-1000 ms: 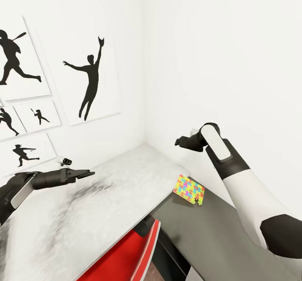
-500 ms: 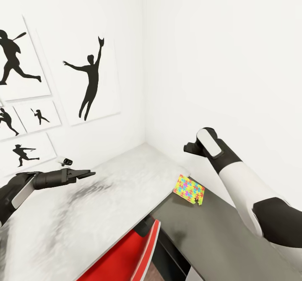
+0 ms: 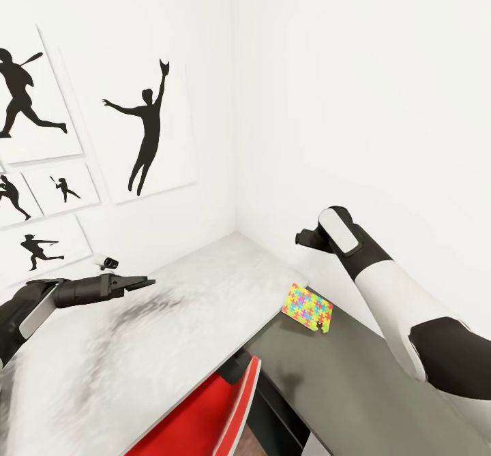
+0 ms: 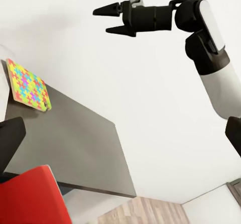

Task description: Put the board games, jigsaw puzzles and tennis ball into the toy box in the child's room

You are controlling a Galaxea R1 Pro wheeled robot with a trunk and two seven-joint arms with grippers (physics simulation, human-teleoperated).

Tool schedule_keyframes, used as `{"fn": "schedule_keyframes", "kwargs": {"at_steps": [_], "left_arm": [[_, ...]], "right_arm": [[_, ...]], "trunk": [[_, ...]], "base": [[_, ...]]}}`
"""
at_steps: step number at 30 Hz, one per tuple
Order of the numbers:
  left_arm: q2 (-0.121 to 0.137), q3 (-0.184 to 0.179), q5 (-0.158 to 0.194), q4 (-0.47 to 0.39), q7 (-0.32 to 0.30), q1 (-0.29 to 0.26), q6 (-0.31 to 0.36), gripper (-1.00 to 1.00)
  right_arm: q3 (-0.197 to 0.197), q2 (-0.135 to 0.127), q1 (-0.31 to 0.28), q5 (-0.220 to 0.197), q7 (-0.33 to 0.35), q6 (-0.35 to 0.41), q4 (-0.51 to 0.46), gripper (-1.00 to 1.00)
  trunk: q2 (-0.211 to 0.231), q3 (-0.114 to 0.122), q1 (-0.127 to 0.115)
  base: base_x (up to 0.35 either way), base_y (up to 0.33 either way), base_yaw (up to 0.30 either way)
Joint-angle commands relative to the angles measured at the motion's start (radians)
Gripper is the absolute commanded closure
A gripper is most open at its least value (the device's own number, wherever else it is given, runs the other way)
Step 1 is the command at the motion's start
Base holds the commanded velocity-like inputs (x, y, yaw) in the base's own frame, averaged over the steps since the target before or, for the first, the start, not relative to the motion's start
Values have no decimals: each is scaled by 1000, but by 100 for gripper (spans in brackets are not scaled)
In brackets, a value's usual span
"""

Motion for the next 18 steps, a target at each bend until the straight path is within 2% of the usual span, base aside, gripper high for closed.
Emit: {"fn": "schedule_keyframes", "kwargs": {"at_steps": [1, 18], "left_arm": [[1, -5, 6, 0, -2, -1, 11, -100], [1, -4, 3, 0, -2, -1, 11, -100]], "right_arm": [[6, -1, -2, -10, -9, 1, -1, -100], [8, -15, -35, -9, 10, 0, 6, -100]], "trunk": [[-2, -2, 1], [-2, -2, 1]], "base": [[0, 0, 0], [0, 0, 0]]}}
